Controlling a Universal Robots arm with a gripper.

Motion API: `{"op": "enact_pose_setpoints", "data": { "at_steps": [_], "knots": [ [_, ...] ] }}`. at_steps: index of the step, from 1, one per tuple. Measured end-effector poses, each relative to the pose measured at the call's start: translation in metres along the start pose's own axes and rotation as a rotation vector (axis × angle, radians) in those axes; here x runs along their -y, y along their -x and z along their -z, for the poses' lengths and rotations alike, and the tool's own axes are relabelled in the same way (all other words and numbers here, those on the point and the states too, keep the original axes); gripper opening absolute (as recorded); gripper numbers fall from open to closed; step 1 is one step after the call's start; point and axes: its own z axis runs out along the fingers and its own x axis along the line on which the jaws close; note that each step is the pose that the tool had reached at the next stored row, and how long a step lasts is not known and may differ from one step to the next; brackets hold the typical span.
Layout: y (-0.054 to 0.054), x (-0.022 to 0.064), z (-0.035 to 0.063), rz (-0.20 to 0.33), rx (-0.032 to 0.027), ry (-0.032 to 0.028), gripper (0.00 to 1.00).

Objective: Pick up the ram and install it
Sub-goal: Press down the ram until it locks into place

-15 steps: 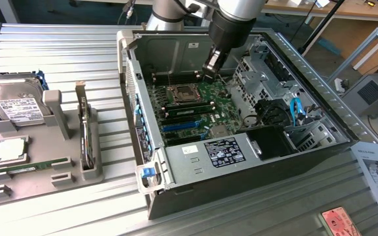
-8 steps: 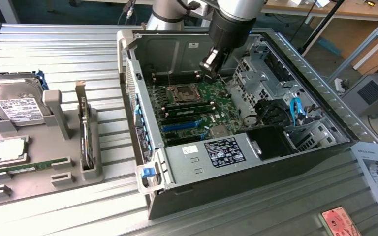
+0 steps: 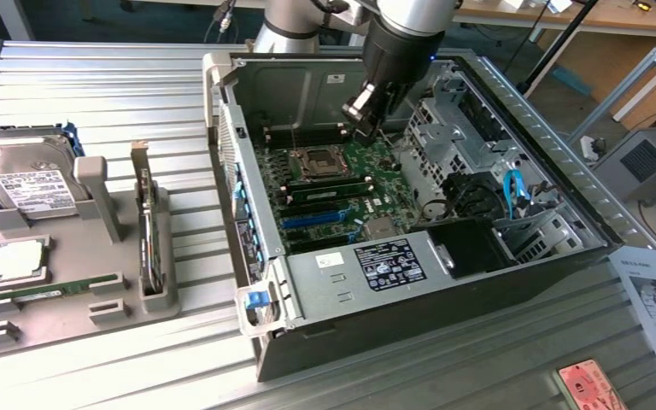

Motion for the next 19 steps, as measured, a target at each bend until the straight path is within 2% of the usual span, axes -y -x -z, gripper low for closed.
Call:
{"op": "enact_pose_setpoints", "data": {
  "at_steps": [3,4,10,13,15,19],
  "knots": [
    [0.0,0.0,-0.0001,-0.063,0.0009,-0.0035,0.11],
    [0.0,0.0,-0.0002,-0.103,0.0015,-0.0059,0.11],
    [0.0,0.0,-0.0002,-0.217,0.0031,-0.0123,0.11],
    [0.0,0.0,-0.0003,-0.291,0.0042,-0.0165,0.11],
    [0.0,0.0,-0.0003,-0.32,0.0045,-0.0181,0.11],
    [0.0,0.0,-0.0003,-0.326,0.0046,-0.0185,0.11]
  ]
}}
